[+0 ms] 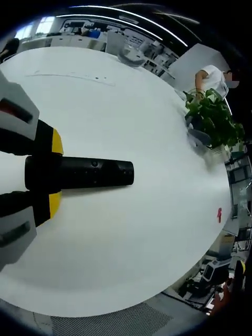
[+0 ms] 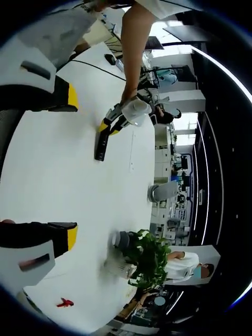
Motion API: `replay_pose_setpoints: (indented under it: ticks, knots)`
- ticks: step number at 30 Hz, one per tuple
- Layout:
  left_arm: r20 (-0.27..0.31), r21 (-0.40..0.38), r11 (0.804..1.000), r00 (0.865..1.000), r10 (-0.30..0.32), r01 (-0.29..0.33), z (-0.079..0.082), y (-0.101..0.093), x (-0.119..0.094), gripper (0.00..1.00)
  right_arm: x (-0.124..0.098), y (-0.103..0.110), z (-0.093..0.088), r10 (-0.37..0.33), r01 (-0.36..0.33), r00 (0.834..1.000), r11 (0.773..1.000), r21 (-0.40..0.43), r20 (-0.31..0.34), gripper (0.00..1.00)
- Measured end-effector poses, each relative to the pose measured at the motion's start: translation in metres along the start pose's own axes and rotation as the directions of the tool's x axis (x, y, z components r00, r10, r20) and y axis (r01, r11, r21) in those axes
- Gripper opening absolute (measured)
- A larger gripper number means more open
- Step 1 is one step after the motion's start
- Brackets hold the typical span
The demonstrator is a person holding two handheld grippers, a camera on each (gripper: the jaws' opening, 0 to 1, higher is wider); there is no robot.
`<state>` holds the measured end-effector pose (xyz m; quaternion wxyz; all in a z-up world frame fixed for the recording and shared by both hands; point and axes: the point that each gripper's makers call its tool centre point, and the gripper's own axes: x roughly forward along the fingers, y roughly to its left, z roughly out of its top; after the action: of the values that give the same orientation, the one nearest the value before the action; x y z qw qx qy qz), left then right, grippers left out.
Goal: Press the specified remote control buttons in sequence, fully releasing each button before pressing the next.
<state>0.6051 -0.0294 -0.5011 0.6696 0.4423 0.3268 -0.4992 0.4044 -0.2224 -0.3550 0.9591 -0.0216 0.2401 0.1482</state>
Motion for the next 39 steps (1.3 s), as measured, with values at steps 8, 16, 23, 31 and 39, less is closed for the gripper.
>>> replay_pose_setpoints:
  ticks: [8, 16, 23, 31, 39]
  knots:
    - [-0.025, 0.024, 1.0, 1.0, 0.007, -0.007, -0.001, 0.029, 0.005, 0.23, 0.001, 0.0, -0.003, -0.004, 0.003, 1.0, 1.0, -0.003, -0.016, 0.89]
    - [-0.05, 0.019, 1.0, 0.999, 0.008, -0.007, -0.007, 0.046, 0.015, 0.23, 0.001, -0.001, -0.005, -0.004, 0.004, 1.0, 1.0, 0.001, -0.024, 0.89]
    - [-0.083, 0.02, 1.0, 0.997, -0.001, 0.003, -0.012, 0.055, 0.02, 0.23, 0.001, -0.001, -0.006, -0.006, 0.007, 1.0, 1.0, 0.004, -0.028, 0.88]
    - [-0.115, 0.037, 0.999, 0.993, -0.023, 0.028, -0.016, 0.057, 0.028, 0.23, 0.001, -0.003, -0.005, -0.011, 0.011, 1.0, 1.0, 0.008, -0.026, 0.89]
    - [-0.106, 0.011, 0.999, 0.993, -0.042, 0.044, -0.015, 0.058, 0.027, 0.24, 0.0, -0.005, -0.003, -0.018, 0.018, 1.0, 1.0, 0.008, -0.015, 0.89]
